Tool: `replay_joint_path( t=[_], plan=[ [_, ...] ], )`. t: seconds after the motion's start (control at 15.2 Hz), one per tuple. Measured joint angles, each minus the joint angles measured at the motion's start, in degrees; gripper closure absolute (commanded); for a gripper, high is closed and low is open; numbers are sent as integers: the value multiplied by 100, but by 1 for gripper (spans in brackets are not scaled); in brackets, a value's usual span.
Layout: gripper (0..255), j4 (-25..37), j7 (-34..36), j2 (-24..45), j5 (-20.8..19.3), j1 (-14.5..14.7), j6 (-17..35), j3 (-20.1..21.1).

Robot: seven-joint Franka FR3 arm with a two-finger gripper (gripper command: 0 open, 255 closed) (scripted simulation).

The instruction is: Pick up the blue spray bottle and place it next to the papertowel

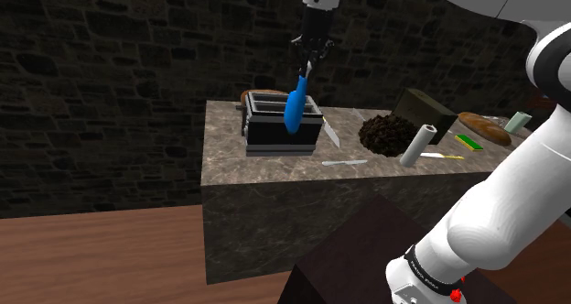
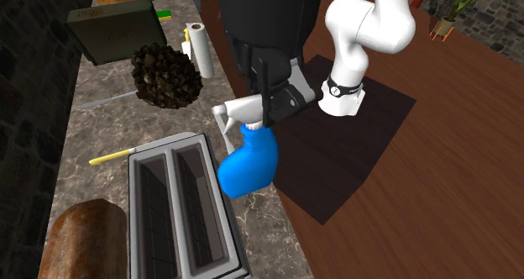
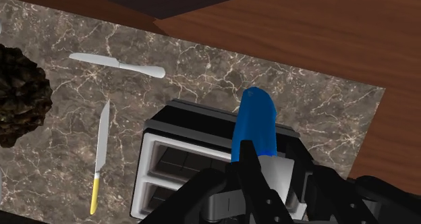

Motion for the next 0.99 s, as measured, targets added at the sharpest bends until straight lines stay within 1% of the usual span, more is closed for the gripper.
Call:
replay_joint_path(
  t=[0.79,0.99],
  plan=[
    [255,1393,-33,366,-61,15,-1032,11],
    [255,1890,-26,541,-93,35,-1355,25]
  ],
)
